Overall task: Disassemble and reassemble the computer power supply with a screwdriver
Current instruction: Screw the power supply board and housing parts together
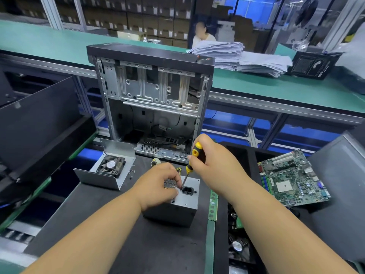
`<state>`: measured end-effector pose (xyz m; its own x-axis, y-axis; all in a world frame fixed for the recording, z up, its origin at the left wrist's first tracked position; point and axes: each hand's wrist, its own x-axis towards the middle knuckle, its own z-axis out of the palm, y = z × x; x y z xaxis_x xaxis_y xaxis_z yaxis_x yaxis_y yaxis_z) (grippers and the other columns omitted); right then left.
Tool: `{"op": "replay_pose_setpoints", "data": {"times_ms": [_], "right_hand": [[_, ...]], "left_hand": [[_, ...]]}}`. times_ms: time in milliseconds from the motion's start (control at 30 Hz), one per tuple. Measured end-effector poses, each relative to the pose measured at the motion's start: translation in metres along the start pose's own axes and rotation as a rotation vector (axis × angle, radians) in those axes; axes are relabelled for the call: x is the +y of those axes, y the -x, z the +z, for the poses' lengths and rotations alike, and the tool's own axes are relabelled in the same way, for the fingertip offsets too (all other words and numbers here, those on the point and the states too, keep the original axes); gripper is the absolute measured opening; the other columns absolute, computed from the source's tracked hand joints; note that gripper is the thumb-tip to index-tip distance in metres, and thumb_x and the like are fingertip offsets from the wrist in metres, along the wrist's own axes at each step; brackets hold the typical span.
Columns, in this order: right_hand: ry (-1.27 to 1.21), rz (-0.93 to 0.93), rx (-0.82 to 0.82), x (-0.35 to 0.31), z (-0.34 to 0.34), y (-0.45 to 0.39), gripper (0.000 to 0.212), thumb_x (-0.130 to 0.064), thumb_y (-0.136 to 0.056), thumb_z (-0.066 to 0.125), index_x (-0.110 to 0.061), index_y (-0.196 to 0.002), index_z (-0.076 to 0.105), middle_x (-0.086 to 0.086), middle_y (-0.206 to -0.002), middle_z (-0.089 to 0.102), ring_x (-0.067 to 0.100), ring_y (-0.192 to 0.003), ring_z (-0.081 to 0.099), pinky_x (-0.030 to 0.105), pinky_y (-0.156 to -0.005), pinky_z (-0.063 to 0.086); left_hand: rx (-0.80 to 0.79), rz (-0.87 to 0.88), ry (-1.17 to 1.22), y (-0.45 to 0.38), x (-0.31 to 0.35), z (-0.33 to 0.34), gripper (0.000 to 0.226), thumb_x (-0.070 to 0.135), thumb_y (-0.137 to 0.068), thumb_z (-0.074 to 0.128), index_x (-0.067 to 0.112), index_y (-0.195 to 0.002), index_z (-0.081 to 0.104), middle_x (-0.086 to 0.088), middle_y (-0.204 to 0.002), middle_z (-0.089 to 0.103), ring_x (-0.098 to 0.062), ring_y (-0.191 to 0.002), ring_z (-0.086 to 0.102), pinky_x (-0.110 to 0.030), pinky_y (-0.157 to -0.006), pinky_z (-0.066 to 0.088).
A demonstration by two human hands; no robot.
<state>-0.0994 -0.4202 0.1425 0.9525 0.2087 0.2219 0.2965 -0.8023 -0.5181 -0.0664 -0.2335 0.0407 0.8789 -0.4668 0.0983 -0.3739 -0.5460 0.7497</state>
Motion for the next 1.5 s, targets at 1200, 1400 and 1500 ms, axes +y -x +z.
{"op": "replay_pose_setpoints", "data": {"times_ms": [1200,1400,1500], "right_hand": [[0.380,-0.173,-0.119,-0.023,-0.005,-0.025,0.025,-0.050,-0.096,0.046,-0.032,-0.109,0.056,-0.010,-0.075,0.049,0.017,-0.080,0.051,0.031,-0.059,0.033],[0.245,-0.149,-0.152,-0.022,-0.007,-0.021,0.030,-0.031,-0.089,0.046,-0.033,-0.119,0.050,-0.012,-0.091,0.056,0.016,-0.082,0.052,0.030,-0.059,0.036],[0.277,-0.154,-0.152,-0.023,-0.010,-0.019,0.027,-0.032,-0.093,0.049,-0.033,-0.120,0.049,-0.012,-0.085,0.054,0.016,-0.078,0.051,0.029,-0.057,0.038]], "left_hand": [[-0.050,-0.064,0.088,-0.007,0.002,-0.002,0.034,0.003,-0.069,0.057,0.036,-0.077,0.063,0.005,-0.105,0.056,-0.004,-0.098,0.051,-0.022,-0.081,0.040],[-0.122,-0.163,-0.215,-0.030,0.012,-0.013,0.013,0.019,-0.085,0.055,0.027,-0.093,0.062,0.004,-0.099,0.059,-0.020,-0.098,0.052,-0.038,-0.085,0.047],[-0.357,-0.247,-0.241,-0.048,0.028,-0.017,0.022,0.022,-0.089,0.051,0.026,-0.067,0.048,0.004,-0.071,0.050,-0.014,-0.066,0.043,-0.029,-0.059,0.036]]}}
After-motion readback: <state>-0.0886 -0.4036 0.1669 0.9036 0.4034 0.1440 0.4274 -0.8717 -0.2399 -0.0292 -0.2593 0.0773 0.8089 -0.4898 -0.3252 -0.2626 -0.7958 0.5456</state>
